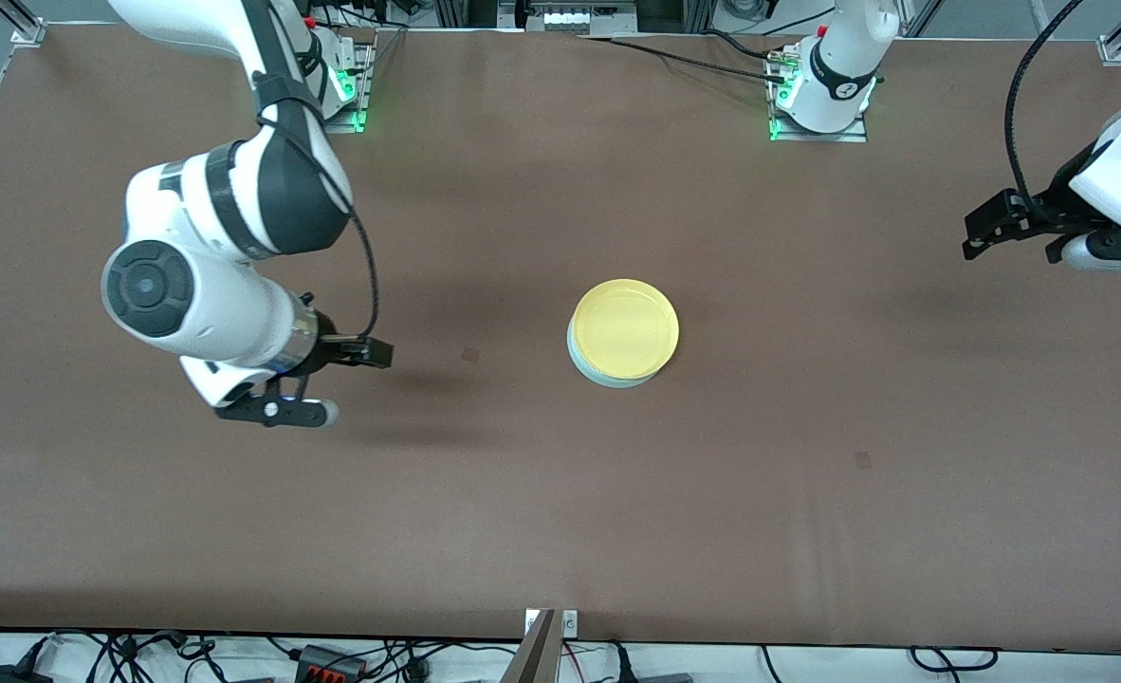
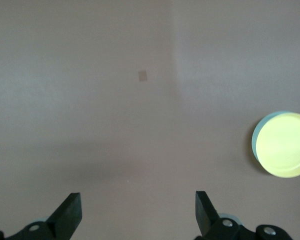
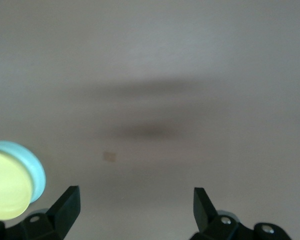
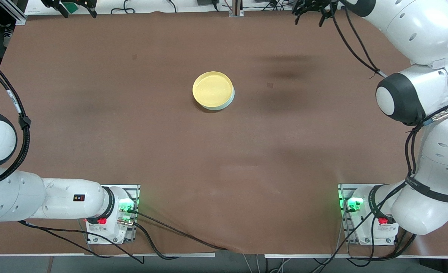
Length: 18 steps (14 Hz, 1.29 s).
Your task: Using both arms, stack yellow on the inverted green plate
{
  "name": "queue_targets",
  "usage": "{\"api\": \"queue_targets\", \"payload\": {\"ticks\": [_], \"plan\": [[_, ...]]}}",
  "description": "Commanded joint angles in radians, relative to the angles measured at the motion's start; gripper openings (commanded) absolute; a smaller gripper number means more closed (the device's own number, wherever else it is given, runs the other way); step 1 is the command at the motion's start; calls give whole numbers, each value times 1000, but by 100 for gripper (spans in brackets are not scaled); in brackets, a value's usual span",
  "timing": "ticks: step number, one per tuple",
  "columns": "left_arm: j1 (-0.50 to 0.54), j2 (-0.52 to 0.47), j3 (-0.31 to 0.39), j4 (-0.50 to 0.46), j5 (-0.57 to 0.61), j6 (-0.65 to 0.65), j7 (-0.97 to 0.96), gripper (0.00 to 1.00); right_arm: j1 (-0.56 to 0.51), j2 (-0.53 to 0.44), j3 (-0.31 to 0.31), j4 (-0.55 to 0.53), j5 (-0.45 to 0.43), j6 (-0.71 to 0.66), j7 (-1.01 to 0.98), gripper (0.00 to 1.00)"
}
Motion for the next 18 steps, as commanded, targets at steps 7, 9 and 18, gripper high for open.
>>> {"api": "queue_targets", "payload": {"ticks": [7, 9, 18], "plan": [[-11, 12, -47, 31, 37, -8, 6, 100, -270, -214, 182, -89, -186, 1, -178, 100], [-6, 12, -46, 32, 37, -17, 7, 100, -384, -290, 290, -154, -240, 9, -177, 100], [-6, 12, -47, 32, 37, -26, 4, 100, -601, -399, 370, -202, -321, 4, -368, 100]]}}
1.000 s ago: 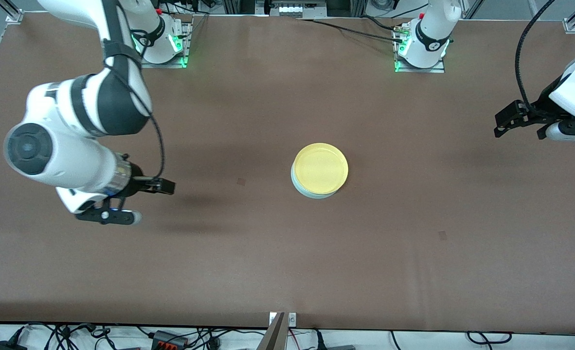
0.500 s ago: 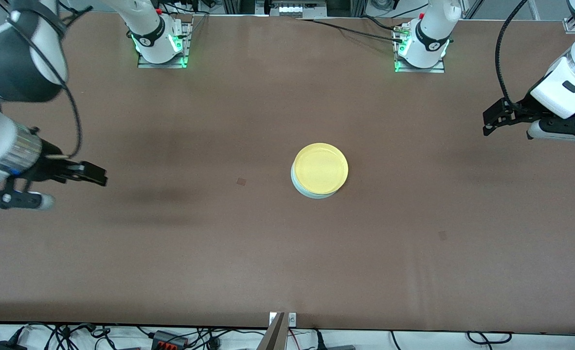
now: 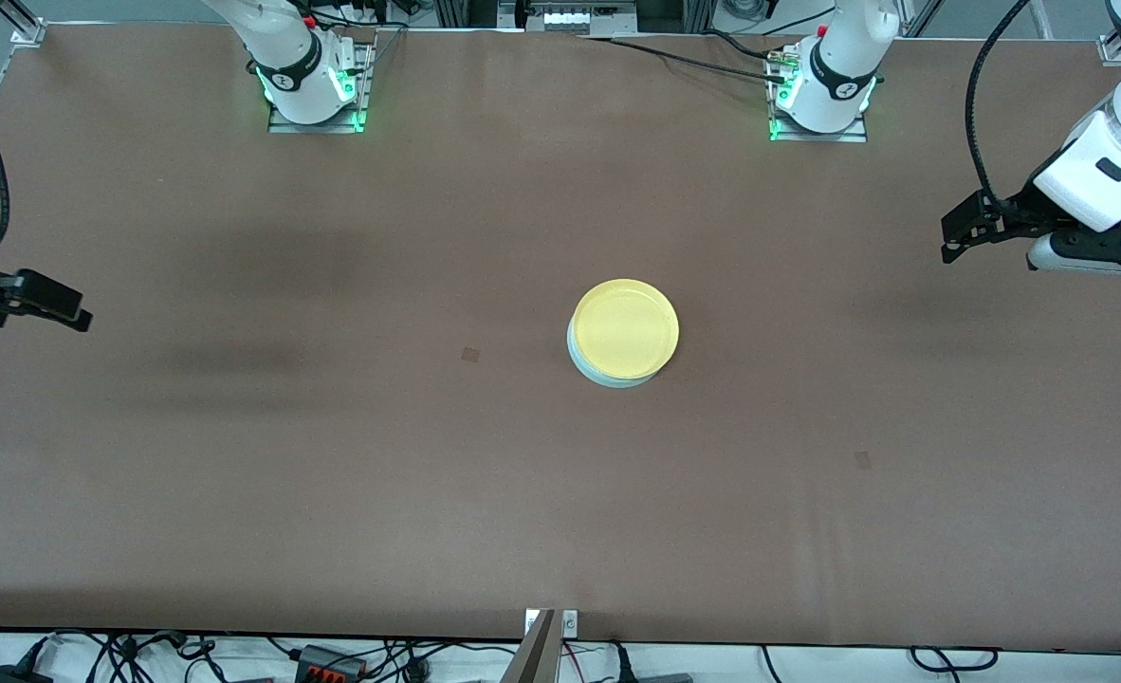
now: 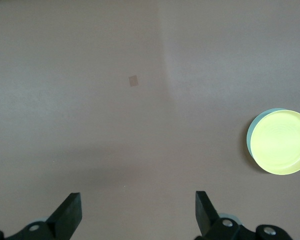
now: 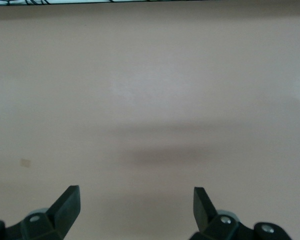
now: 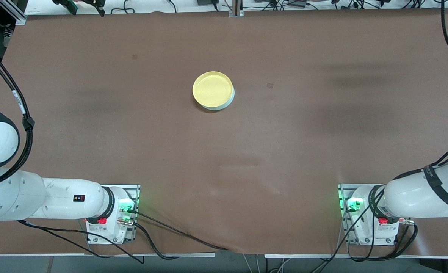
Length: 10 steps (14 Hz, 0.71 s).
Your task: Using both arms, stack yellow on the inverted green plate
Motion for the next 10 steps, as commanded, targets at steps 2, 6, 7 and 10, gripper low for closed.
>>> {"api": "queue_targets", "payload": {"ticks": [2, 6, 7, 10], "plan": [[2, 5, -4, 23, 25, -23, 3, 100, -32, -67, 25, -89, -47, 1, -76, 100], [-3, 4, -12, 28, 25, -24, 0, 100, -26, -185, 25, -275, -58, 52, -50, 100], [-3, 4, -12, 28, 23, -24, -2, 100, -24, -231, 30, -340, -58, 85, -41, 100], [-3, 4, -10, 30, 23, -41, 3, 100, -22, -280, 33, -406, -58, 93, -52, 100]]}}
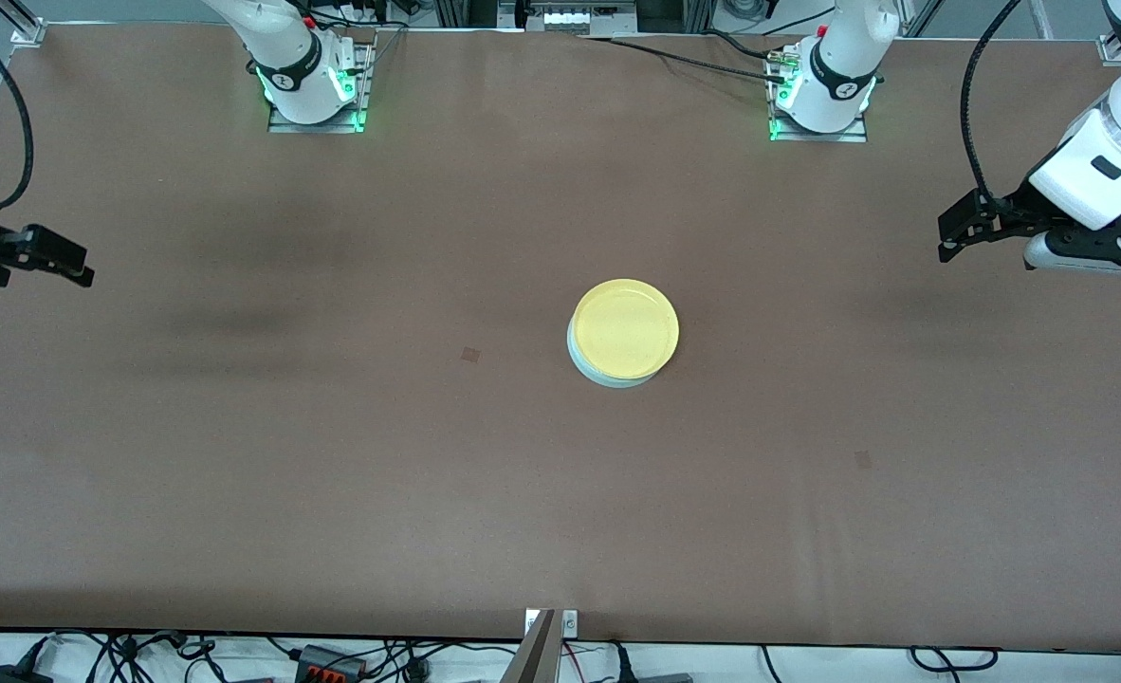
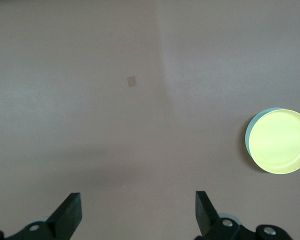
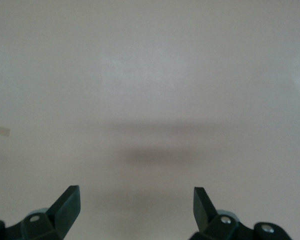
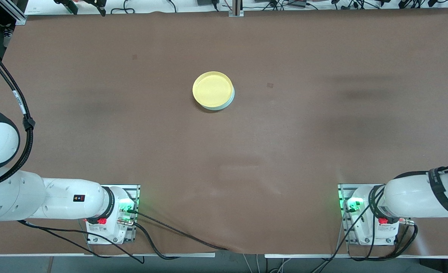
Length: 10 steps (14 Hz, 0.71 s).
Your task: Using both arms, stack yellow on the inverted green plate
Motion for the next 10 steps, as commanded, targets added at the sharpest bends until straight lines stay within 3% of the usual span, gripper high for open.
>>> {"api": "queue_targets", "payload": {"ticks": [1, 10], "plan": [[-2, 4, -3, 26, 23, -41, 1, 100, -7, -85, 20, -100, -20, 26, 4, 100], [2, 5, -3, 34, 23, -49, -3, 100, -6, -79, 20, -100, -10, 22, 19, 100]]}}
